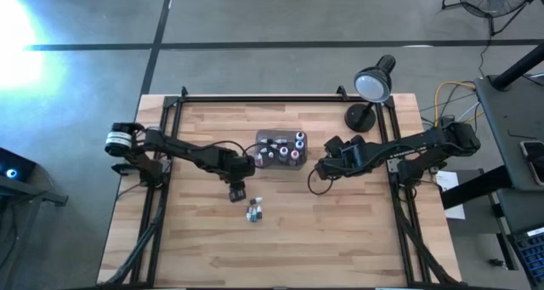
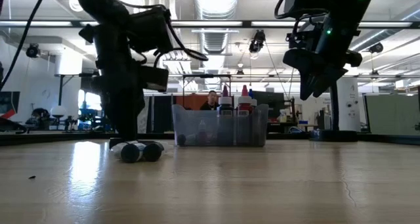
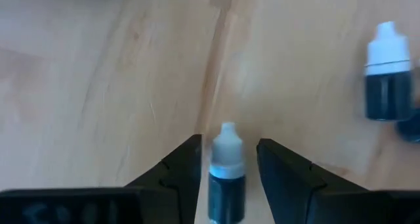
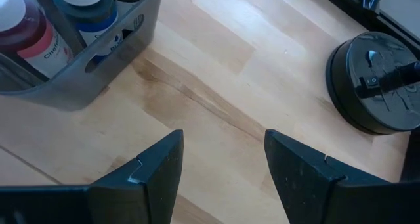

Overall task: Pick & Place food coloring
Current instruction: Put the small black food coloring bottle into the bin

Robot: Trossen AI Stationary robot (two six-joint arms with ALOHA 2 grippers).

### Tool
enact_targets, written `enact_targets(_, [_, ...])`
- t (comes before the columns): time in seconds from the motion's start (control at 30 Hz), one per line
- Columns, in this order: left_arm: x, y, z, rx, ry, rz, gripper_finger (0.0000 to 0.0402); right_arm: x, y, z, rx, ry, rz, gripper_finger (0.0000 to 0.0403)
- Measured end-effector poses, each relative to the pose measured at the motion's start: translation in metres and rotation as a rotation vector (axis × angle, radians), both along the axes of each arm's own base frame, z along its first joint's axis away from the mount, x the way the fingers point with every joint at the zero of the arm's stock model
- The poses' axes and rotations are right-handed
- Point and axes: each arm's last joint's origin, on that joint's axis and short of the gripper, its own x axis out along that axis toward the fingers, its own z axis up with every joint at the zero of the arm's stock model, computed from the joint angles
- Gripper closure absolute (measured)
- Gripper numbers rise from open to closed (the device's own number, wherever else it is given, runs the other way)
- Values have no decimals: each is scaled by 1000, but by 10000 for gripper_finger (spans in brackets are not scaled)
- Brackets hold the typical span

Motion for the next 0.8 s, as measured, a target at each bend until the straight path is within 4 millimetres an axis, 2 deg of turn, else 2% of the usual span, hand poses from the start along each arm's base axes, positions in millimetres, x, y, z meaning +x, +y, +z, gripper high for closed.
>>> enact_targets(0.3, [2, 0, -7, 0, 25, 22, 285, 0, -1, 0, -1, 4, 3, 195])
enact_targets(0.57, [-2, 0, -4, 6, 50, 1, 366, 0, -1, 0, -4, 14, 15, 195])
enact_targets(0.7, [-5, 4, 8, -3, 91, 23, 390, 0, 0, 1, -1, 13, 18, 195])
enact_targets(0.8, [4, 13, 39, 51, 2, 60, 388, 0, -1, 5, -8, -6, 16, 195])
